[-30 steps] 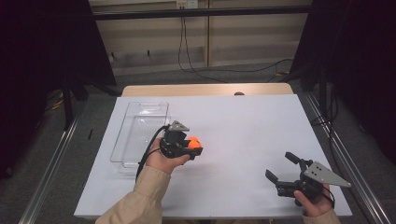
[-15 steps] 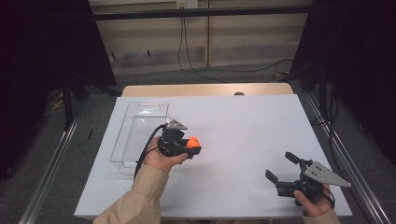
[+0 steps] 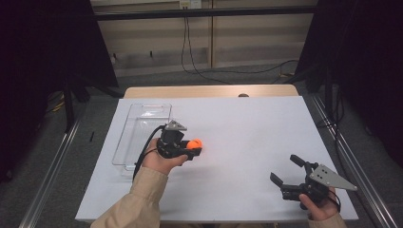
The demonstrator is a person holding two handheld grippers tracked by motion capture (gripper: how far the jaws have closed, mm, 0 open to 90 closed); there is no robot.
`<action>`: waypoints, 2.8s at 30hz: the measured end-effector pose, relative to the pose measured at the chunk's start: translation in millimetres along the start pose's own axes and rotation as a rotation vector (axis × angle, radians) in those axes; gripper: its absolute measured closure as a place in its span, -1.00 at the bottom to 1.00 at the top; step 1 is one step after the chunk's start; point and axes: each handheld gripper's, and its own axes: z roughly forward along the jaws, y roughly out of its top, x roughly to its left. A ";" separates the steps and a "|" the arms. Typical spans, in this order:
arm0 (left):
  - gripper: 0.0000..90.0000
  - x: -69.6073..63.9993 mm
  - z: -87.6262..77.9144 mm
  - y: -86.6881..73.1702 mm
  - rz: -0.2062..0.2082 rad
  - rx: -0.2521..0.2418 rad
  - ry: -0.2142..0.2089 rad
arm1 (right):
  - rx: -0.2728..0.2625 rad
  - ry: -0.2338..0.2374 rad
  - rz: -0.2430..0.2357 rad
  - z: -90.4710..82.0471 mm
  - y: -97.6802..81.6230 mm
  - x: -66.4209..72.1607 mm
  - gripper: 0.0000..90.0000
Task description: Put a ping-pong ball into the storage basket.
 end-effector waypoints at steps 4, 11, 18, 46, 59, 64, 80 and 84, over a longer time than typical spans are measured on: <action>0.13 1.8 -3.0 0.0 0.000 0.003 0.017 | 0.002 -0.001 0.002 -0.2 0.0 0.2 -0.95; 0.13 5.2 -7.5 0.2 -0.011 -0.006 0.023 | -0.001 -0.001 -0.002 0.0 -0.1 -0.3 -0.95; 0.13 9.3 -12.0 0.9 -0.008 -0.004 0.017 | 0.000 -0.002 0.001 -0.2 0.1 0.1 -0.95; 0.13 20.1 -29.2 2.7 -0.016 -0.023 0.051 | -0.006 -0.002 -0.002 -0.2 0.2 0.1 -0.95; 0.13 27.4 -36.4 0.0 -0.035 -0.025 0.062 | -0.007 -0.003 0.002 -0.1 0.2 0.6 -0.95; 0.13 30.9 -39.7 -2.4 -0.049 -0.038 0.067 | -0.006 -0.002 0.000 -0.3 0.1 0.3 -0.95; 0.13 39.2 -49.1 -7.0 -0.067 -0.044 0.094 | -0.007 -0.004 -0.001 -0.1 0.1 0.3 -0.95; 0.13 41.3 -51.1 -7.6 -0.067 -0.048 0.106 | -0.004 -0.001 -0.005 -0.5 0.1 -0.1 -0.95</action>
